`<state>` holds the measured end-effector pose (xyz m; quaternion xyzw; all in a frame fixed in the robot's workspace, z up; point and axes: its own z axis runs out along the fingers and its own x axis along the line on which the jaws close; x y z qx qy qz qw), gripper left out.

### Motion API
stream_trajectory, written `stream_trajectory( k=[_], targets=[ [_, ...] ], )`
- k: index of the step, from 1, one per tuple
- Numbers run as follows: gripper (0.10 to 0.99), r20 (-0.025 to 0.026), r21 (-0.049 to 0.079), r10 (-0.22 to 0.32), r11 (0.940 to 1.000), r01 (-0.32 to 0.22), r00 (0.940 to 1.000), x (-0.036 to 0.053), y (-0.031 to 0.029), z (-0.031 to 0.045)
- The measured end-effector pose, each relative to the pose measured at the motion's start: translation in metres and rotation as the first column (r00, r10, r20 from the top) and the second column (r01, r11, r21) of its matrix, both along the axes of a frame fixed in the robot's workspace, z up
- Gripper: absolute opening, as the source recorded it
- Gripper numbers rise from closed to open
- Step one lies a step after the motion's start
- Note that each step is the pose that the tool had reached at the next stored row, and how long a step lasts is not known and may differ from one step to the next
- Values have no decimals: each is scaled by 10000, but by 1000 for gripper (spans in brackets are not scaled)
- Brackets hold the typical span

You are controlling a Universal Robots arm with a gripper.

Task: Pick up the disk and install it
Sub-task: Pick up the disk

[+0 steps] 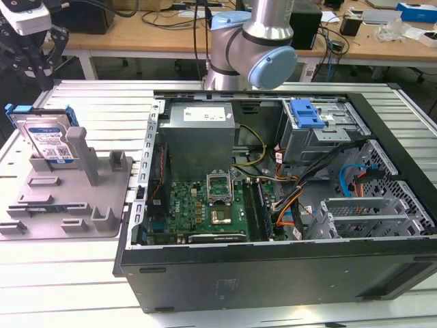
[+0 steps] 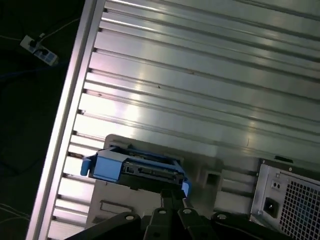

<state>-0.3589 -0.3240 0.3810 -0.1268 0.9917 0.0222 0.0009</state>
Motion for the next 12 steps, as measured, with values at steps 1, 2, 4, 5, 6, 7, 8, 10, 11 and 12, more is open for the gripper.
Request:
stream_trajectory(
  k=[1,2,4,5,6,7,8,10,11,12],
  targets=[
    [106,0,0,245,9997,-245,9997,0,0,0],
    [106,0,0,567,9984,-567,9984,0,0,0],
    [106,0,0,1256,9921,-1256,9921,0,0,0],
    [106,0,0,1450,9894,-1450,9894,0,0,0],
    [106,1,0,1751,9846,-1751,9846,0,0,0],
    [106,1,0,1933,9811,-1933,9811,0,0,0],
    [106,0,0,2126,9771,-2126,9771,0,0,0],
    [106,0,0,2686,9633,-2686,9633,0,0,0],
    [114,0,0,3010,9536,-3010,9536,0,0,0],
    [169,1,0,3182,9480,-3182,9480,0,0,0]
  ],
)
